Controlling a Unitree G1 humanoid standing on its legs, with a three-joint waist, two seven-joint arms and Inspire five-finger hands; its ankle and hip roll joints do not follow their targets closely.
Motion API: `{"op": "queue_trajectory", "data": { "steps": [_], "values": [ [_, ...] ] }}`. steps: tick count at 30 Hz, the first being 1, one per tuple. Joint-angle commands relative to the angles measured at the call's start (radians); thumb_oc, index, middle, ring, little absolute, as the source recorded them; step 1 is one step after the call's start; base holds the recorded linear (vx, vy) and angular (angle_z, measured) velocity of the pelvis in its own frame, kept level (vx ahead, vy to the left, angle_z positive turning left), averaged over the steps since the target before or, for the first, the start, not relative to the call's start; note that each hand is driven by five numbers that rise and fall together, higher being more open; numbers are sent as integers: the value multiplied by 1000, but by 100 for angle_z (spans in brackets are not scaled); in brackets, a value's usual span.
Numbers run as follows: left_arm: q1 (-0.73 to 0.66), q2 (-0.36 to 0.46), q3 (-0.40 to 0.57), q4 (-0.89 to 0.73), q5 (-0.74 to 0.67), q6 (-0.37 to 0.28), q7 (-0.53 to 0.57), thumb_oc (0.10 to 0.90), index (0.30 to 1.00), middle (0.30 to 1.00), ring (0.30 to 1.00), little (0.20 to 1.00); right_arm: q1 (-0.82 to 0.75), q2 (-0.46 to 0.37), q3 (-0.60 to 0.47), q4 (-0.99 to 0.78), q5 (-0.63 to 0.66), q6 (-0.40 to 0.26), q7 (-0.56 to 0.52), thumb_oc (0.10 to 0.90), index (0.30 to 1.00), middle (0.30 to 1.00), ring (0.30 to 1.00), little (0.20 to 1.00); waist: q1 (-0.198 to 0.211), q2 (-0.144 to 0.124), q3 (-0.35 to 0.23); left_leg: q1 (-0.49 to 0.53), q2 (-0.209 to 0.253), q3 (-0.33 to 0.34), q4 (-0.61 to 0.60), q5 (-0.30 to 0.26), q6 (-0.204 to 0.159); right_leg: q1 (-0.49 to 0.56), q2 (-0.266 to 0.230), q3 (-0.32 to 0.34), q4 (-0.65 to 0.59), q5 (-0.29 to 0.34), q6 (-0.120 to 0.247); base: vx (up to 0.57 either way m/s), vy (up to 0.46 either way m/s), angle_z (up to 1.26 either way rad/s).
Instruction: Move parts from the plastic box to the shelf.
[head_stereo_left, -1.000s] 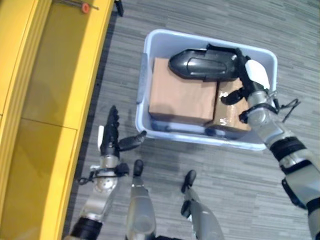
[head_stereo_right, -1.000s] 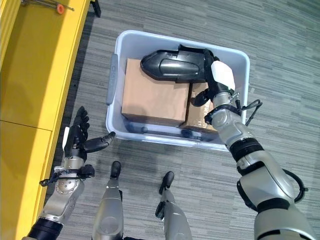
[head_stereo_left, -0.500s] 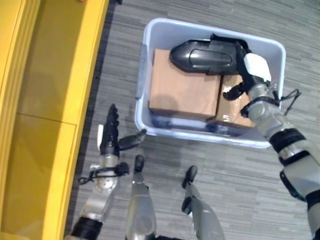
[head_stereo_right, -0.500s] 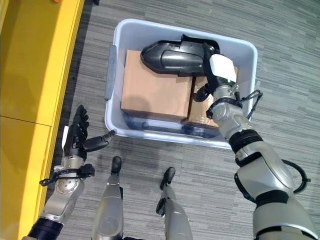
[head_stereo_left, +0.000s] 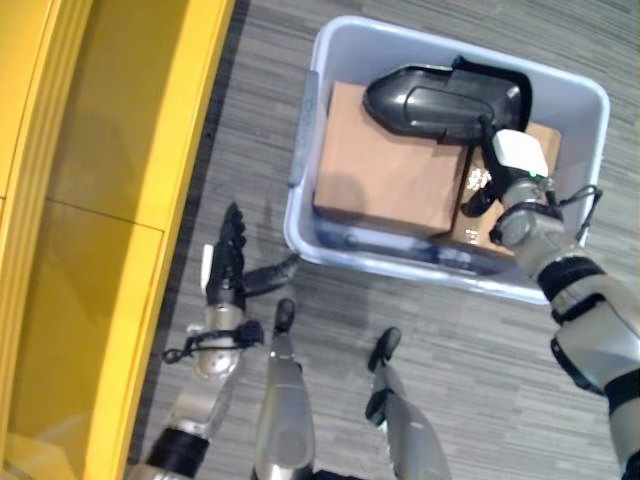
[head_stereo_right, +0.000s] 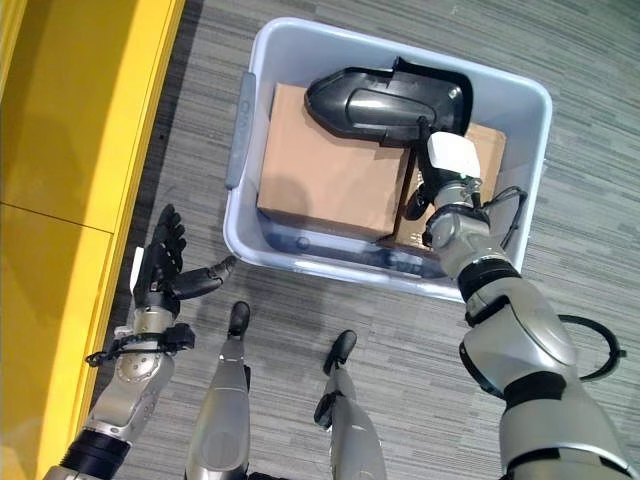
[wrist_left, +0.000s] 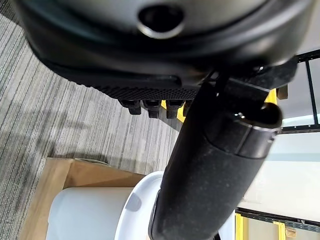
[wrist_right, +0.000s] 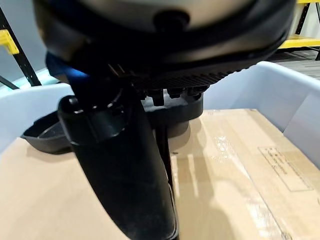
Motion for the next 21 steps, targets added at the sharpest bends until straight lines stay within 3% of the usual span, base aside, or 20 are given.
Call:
{"op": "queue_trajectory", "data": {
  "steps": [1, 7, 13, 21],
  "values": [
    [-35, 31, -54, -129, -14, -118, -2, 900, 1000, 1000, 1000, 1000, -160, -86, 37, 3, -18, -15, -17, 900, 1000, 1000, 1000, 1000, 33, 59, -19, 60, 33, -24, -76, 30, -2, 54, -126, 18, 43, -3, 85, 0, 0, 0],
    [-47, 24, -48, -109, -15, -118, 1, 900, 1000, 1000, 1000, 1000, -119, -38, 50, -70, -22, -31, 18, 900, 1000, 1000, 1000, 1000, 35, 54, -19, 54, 36, -25, -79, 28, -2, 51, -128, 17, 37, 0, 84, 0, 0, 0],
    [-46, 14, -31, -101, -16, -109, 13, 900, 1000, 1000, 1000, 1000, -85, 3, 8, -220, 87, -57, 37, 900, 1000, 1000, 1000, 1000, 25, 37, -19, 53, 41, -25, -83, 28, -3, 43, -127, 18, 35, 1, 82, 4, 3, 1],
    [-19, 29, 20, -104, 4, -90, 34, 900, 1000, 1000, 1000, 1000, -11, 20, -52, -587, 271, -108, 77, 900, 1000, 1000, 1000, 1000, 0, -14, -19, 64, 49, -15, -89, 19, -8, 42, -126, 15, 31, 1, 76, 2, 0, 0]
  ]
}}
